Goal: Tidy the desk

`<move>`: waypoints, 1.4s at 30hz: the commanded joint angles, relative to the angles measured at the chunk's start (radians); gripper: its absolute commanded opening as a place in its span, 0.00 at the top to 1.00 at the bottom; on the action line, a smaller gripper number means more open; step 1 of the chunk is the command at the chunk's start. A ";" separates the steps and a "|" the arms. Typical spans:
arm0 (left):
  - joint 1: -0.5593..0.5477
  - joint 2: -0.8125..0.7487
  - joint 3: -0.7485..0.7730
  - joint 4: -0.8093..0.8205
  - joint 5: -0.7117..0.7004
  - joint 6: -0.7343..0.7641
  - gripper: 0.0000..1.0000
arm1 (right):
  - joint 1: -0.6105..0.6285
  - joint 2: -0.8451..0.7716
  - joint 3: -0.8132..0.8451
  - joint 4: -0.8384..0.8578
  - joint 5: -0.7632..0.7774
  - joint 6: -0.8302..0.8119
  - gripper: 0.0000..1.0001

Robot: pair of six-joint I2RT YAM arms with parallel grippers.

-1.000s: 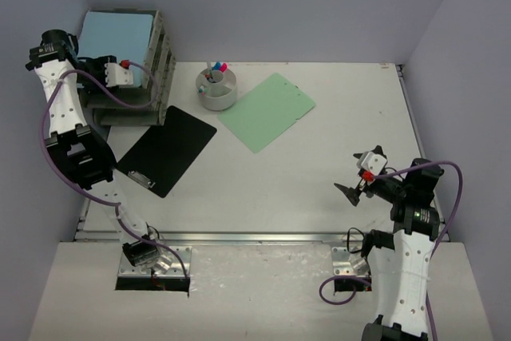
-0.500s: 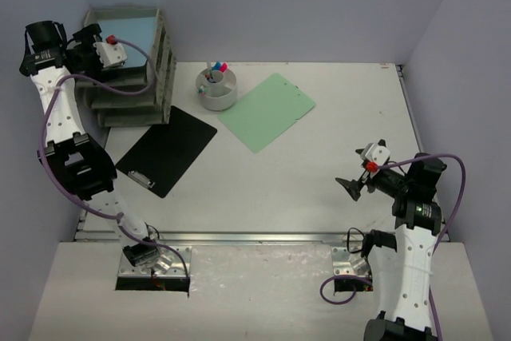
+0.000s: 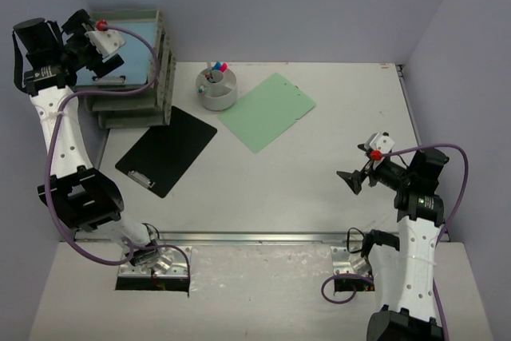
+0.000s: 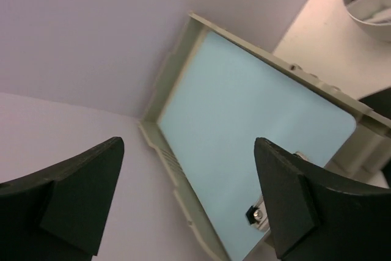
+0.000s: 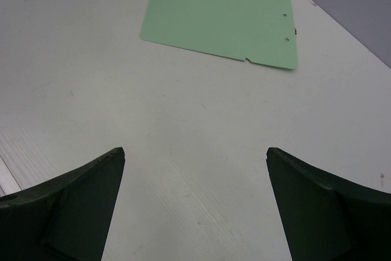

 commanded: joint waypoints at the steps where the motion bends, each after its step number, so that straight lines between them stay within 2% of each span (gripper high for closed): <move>1: 0.001 0.028 0.001 -0.086 -0.024 0.002 0.19 | -0.001 -0.009 0.033 0.016 -0.005 -0.002 0.01; 3: 0.003 0.072 0.072 -0.168 -0.038 -0.056 0.28 | -0.001 -0.014 0.030 0.008 -0.002 -0.008 0.01; 5: 0.002 0.119 0.155 -0.254 -0.070 -0.163 0.47 | -0.001 -0.017 0.025 0.000 -0.003 -0.009 0.01; 10: 0.000 0.150 0.195 -0.365 -0.167 -0.408 0.75 | -0.001 -0.018 0.000 0.010 -0.009 -0.002 0.01; 15: 0.000 0.120 0.103 -0.410 -0.255 -0.591 0.94 | -0.001 -0.001 -0.011 0.020 -0.013 0.004 0.01; 17: -0.001 0.111 0.077 -0.422 -0.281 -0.634 0.99 | -0.001 0.002 -0.014 0.026 -0.008 0.001 0.01; 21: -0.003 0.133 0.069 -0.426 -0.333 -0.697 1.00 | -0.002 0.006 -0.021 0.032 -0.010 -0.002 0.01; 29: -0.006 0.213 0.161 -0.370 -0.405 -0.783 1.00 | -0.001 -0.002 -0.033 0.026 -0.005 0.004 0.01; 42: -0.060 0.319 0.224 -0.303 -0.496 -0.814 1.00 | -0.001 0.001 -0.063 0.038 0.002 -0.005 0.01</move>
